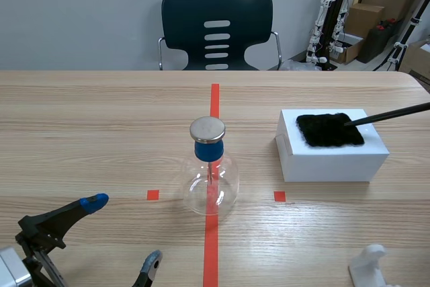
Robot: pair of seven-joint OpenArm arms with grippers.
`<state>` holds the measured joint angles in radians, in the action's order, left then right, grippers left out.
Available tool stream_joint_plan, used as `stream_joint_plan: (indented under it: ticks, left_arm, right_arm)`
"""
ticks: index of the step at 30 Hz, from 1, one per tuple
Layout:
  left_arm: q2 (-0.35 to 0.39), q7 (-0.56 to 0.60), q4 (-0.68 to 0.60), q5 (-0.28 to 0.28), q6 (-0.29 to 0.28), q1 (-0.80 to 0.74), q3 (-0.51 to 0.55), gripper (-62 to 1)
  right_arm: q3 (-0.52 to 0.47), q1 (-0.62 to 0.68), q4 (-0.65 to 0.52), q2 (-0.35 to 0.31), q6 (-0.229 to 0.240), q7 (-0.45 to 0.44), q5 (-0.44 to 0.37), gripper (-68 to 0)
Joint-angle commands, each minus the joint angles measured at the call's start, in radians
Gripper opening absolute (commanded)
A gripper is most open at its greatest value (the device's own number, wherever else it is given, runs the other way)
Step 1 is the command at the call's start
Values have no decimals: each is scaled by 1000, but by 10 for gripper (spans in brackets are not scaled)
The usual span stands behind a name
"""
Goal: Do the electroscope experiment. rub the rod on the fur
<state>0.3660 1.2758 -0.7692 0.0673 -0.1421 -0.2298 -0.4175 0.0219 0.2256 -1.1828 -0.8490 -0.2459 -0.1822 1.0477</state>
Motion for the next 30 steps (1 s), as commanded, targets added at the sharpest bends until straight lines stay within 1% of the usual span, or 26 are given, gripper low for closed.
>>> stream_joint_plan:
  ticks: [1,7,10,12,15,19,21,23,25,27,28,30]
  left_arm:
    - [0,14,-14,-3,-2,-3,3,14]
    - [0,14,-14,-3,-2,-3,3,14]
    - [0,14,-14,-3,-2,-3,3,14]
    - [0,14,-14,-3,-2,-3,3,14]
    - [0,14,-14,-3,-2,-3,3,14]
    - [0,14,-14,-3,-2,-3,3,14]
    - [0,14,-14,-3,-2,-3,3,14]
    - [0,14,-14,-3,-2,-3,3,14]
    - [0,14,-14,-3,-2,-3,3,14]
    - [0,14,-14,-3,-2,-3,3,14]
    - [0,14,-14,-3,-2,-3,3,14]
    - [0,14,-14,-3,-2,-3,3,14]
  right_arm:
    - [-16,-18,-14,2,-7,11,1,-662]
    - [-16,-21,-14,48,-8,15,50,-662]
    - [-14,-21,-16,60,-13,-17,52,-662]
    - [0,-23,-27,63,-27,-27,44,-662]
    - [30,-29,-49,63,-27,-26,14,-662]
    - [40,-29,-50,60,-22,3,15,-662]
    - [40,-28,-39,45,-18,32,6,-662]
    - [40,-26,-19,24,-16,30,-5,-662]
    - [40,-26,-5,18,-16,31,-7,-662]
    - [40,-27,-5,24,-18,24,-7,-662]
    - [40,-30,-6,34,-28,16,-3,-662]
    - [40,-41,-19,63,-32,18,17,-662]
